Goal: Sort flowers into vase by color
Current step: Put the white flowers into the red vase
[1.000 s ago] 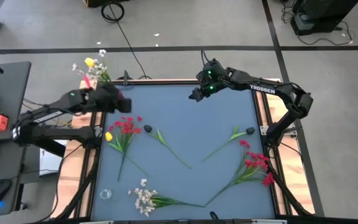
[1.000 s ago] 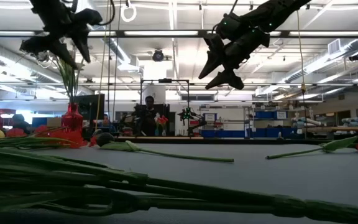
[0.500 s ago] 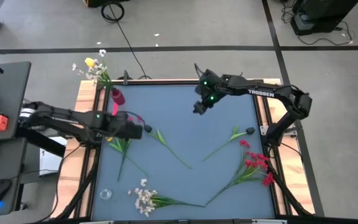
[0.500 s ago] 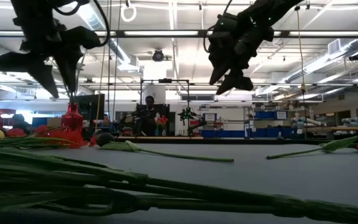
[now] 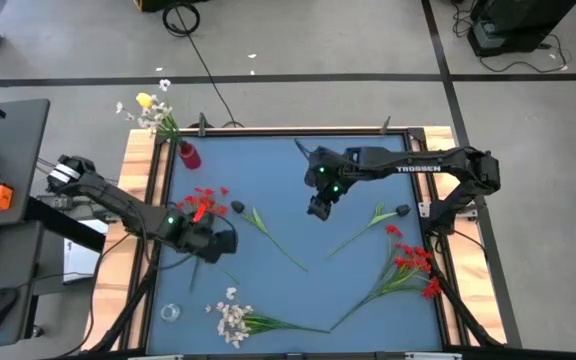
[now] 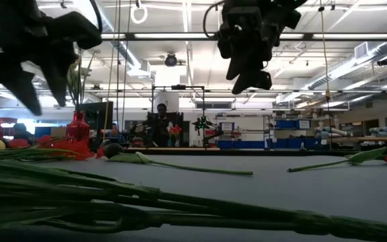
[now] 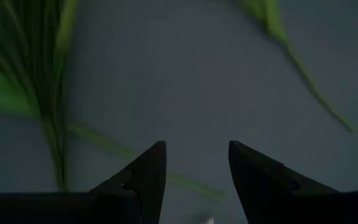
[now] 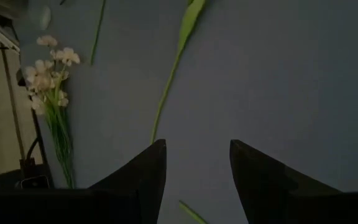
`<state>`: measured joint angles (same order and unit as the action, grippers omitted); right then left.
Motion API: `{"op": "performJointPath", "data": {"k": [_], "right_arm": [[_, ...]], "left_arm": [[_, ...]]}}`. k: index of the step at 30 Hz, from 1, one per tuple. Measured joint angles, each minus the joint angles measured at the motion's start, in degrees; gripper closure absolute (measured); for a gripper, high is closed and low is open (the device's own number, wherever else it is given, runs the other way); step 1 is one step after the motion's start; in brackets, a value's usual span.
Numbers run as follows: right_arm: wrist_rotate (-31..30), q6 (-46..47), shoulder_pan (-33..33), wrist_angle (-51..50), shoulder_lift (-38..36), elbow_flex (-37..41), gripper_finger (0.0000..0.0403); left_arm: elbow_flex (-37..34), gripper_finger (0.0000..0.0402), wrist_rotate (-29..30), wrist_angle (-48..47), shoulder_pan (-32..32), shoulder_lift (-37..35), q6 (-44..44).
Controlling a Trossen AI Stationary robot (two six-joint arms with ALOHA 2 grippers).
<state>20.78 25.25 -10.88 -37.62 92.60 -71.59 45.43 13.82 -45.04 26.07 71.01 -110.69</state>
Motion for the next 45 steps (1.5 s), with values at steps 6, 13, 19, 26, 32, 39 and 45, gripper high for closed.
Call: {"op": "performJointPath", "data": {"k": [6,13,19,26,32,39,45], "right_arm": [[-3.79,5.21,5.46,3.31,0.0,0.0,0.0217],[-9.58,15.87,11.29,9.19,0.0,0.02,0.0218],[-15.7,30.29,14.71,13.67,0.0,0.02,0.0218],[-22.06,41.64,21.76,12.78,0.0,0.02,0.0218],[-28.61,53.23,31.43,12.71,0.0,0.02,0.0218],[-37.05,62.98,38.13,12.17,0.0,0.02,0.0218],[-41.1,66.57,40.26,12.08,0.0,0.02,0.0218]], "left_arm": [[0.02,0.0223,-4.01,-0.34,5.58,1.44,-4.67],[0.02,0.0223,-4.09,-8.07,7.08,1.37,-0.61],[-0.04,0.0223,-3.47,-9.75,8.5,1.37,4.09],[-6.59,0.0223,-1.18,-7.3,14.4,1.39,-2.0],[-10.36,0.0223,-1.04,-3.63,16.28,1.37,-5.39],[-13.05,0.023,1.0,3.67,16.15,1.37,-4.69],[-14.94,0.026,1.29,4.84,16.12,1.35,-4.03]]}}
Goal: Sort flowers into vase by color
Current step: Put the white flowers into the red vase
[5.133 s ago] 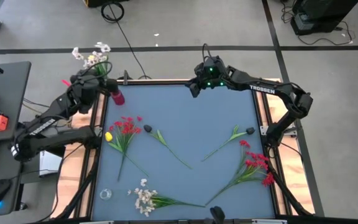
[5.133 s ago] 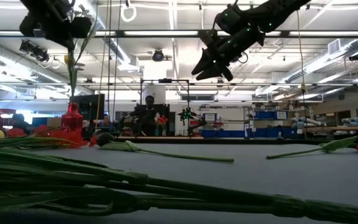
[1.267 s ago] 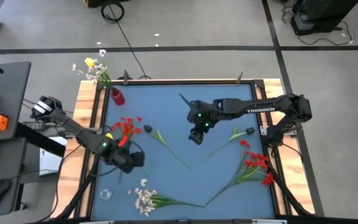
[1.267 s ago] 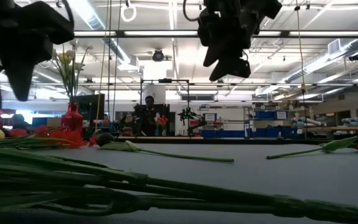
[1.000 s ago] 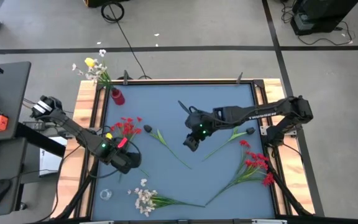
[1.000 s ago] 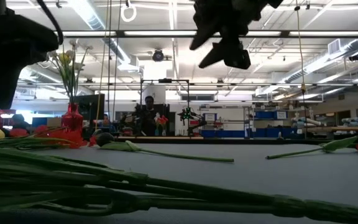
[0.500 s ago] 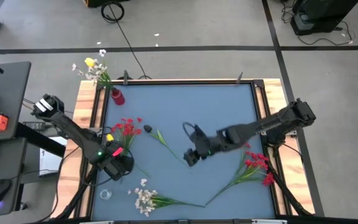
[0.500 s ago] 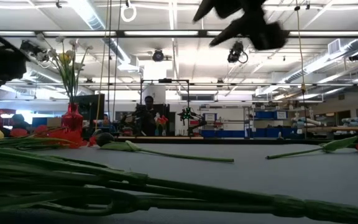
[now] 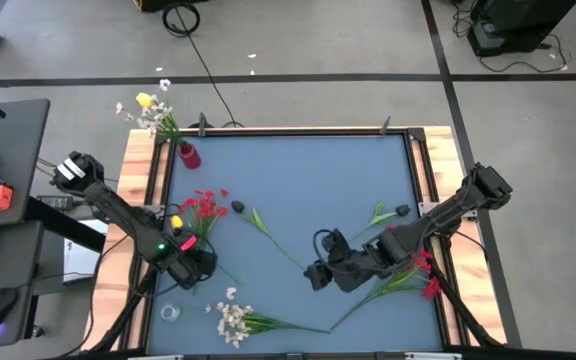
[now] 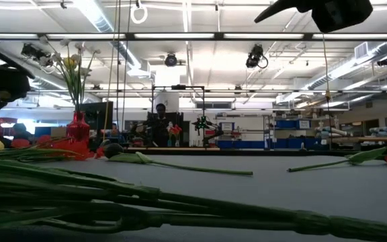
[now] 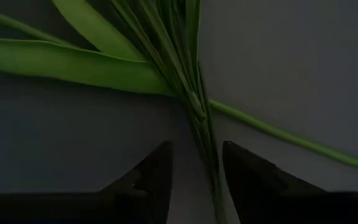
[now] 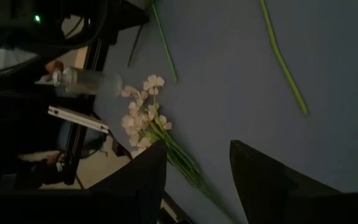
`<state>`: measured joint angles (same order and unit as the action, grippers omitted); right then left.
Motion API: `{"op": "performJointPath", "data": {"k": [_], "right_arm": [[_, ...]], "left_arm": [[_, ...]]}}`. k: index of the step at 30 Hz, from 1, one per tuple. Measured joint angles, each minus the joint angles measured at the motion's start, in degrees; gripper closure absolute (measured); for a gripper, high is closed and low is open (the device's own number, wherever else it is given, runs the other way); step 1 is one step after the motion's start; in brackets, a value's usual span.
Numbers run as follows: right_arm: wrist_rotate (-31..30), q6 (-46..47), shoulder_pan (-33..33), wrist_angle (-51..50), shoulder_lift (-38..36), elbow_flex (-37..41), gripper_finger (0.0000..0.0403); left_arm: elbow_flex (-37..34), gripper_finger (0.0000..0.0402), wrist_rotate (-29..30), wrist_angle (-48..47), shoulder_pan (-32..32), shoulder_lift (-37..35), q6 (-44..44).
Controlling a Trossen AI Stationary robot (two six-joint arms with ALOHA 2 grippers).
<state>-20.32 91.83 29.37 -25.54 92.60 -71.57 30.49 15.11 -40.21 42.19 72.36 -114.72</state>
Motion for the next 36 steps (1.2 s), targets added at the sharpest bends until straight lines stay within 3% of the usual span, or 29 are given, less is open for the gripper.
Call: {"op": "performJointPath", "data": {"k": [6,12,17,31,36], "right_arm": [[0.28,0.09,0.06,-0.02,0.0,0.0,0.0218],[1.3,0.33,-0.08,-5.21,0.0,0.0,0.0218],[5.14,0.8,-1.07,-6.21,0.0,0.0,0.0218],[4.91,0.64,-1.67,-4.52,0.02,0.0,0.0218],[6.84,0.44,-1.83,-4.44,0.03,0.0,0.0218]], "left_arm": [[-0.04,0.0292,-0.02,0.48,0.01,0.0,0.04],[0.11,0.0299,-0.09,2.09,-0.01,0.0,0.03],[1.61,0.0286,-0.22,1.7,0.0,0.0,1.34],[4.24,0.0235,1.0,1.72,0.01,-1.72,3.57],[7.08,0.0235,1.5,2.1,0.01,-5.65,10.08]]}}
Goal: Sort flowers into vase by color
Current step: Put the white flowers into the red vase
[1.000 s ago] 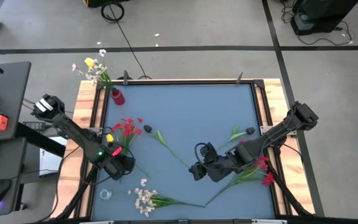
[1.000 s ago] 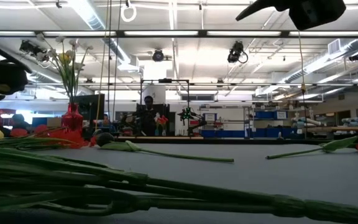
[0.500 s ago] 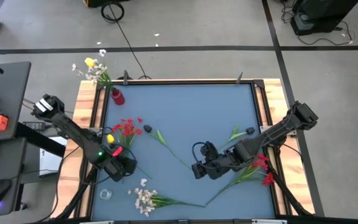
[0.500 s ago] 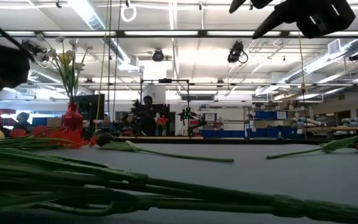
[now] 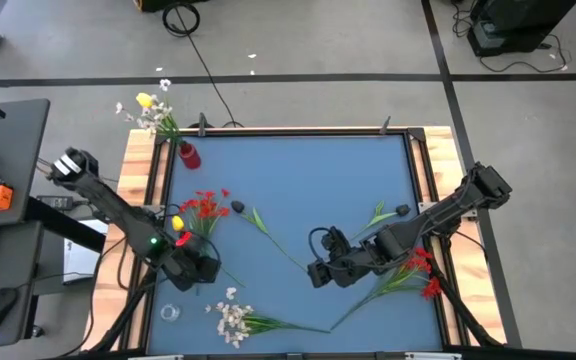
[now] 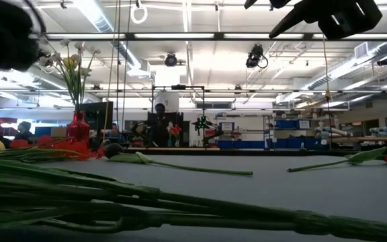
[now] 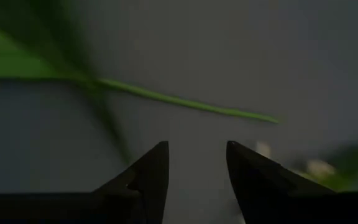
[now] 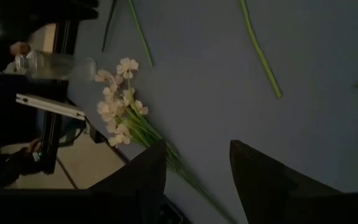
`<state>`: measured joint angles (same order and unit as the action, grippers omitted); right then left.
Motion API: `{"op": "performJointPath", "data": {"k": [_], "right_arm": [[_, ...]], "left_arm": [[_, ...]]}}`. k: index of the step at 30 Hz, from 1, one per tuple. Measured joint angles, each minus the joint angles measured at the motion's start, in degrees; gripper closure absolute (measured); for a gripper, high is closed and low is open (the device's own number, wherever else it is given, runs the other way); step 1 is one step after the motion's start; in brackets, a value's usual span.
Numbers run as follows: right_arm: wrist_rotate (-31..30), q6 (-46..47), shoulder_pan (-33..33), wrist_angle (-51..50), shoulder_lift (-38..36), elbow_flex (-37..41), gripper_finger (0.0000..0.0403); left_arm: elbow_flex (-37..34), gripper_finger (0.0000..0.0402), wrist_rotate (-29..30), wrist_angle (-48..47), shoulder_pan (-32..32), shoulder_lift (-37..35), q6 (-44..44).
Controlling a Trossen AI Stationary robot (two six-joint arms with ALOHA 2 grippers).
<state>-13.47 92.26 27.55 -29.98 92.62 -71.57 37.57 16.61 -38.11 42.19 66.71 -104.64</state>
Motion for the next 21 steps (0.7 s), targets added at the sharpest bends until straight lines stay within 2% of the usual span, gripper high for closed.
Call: {"op": "performJointPath", "data": {"k": [2,8,11,16,18,21], "right_arm": [[1.46,-2.97,-0.29,3.0,0.86,0.0,0.0218],[8.3,-26.78,-1.89,26.0,10.65,-0.04,0.0218],[10.15,-36.14,-2.59,32.92,15.95,-1.42,0.0218],[11.86,-57.34,-2.22,32.52,24.15,-7.18,0.0218],[13.04,-62.28,-1.72,30.98,26.95,-9.91,0.0218],[13.58,-66.47,-0.91,27.97,30.62,-13.48,0.0218]], "left_arm": [[1.68,0.0235,0.25,-0.16,-0.01,-1.12,4.41],[5.11,0.0234,6.75,0.07,-0.93,-2.04,19.76],[5.89,0.0235,9.61,3.2,-1.29,-2.04,27.52],[6.02,0.0235,10.13,10.61,-1.13,-2.02,42.24],[6.02,0.0235,9.01,12.64,-1.06,-2.01,46.91],[6.02,0.0235,8.8,13.97,-1.07,-2.0,48.74]]}}
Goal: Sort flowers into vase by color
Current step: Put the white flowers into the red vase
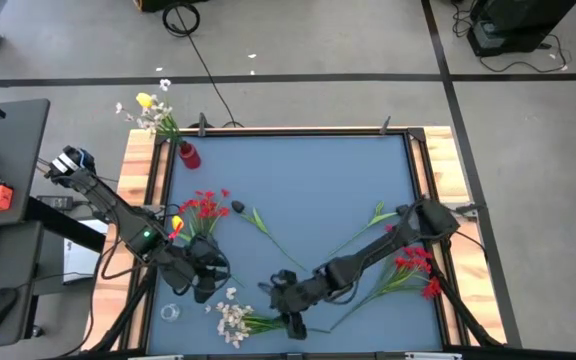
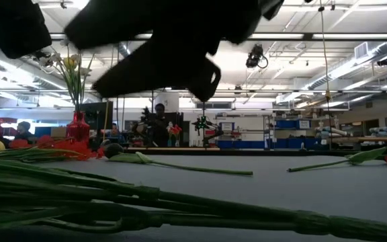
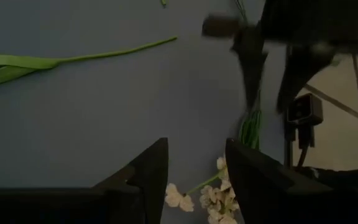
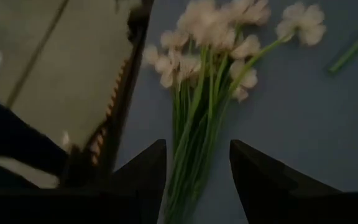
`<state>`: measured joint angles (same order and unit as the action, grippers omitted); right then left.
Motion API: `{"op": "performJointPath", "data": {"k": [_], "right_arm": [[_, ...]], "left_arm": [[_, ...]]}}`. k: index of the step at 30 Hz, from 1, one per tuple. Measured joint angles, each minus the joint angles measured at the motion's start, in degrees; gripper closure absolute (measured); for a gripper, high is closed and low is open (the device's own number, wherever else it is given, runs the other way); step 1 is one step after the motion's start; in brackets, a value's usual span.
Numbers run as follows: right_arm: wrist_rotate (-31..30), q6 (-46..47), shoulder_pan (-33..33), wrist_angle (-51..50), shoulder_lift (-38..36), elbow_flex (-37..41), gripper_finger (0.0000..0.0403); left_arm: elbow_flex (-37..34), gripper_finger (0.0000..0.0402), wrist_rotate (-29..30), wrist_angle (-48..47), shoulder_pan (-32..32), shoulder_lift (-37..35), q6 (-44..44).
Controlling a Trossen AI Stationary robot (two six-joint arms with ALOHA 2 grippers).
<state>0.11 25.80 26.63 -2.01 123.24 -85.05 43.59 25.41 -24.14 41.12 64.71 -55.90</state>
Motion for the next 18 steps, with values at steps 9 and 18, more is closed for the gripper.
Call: {"op": "performJointPath", "data": {"k": [9,18], "right_arm": [[-1.56,-4.95,2.4,-1.24,6.19,-5.18,0.0218],[-2.02,-4.63,2.83,-8.75,7.0,-5.27,0.0221]], "left_arm": [[0.0,0.0235,0.04,-0.18,-0.52,0.0,-0.13],[0.0,0.0235,0.92,-0.04,-0.57,0.04,4.49]]}}
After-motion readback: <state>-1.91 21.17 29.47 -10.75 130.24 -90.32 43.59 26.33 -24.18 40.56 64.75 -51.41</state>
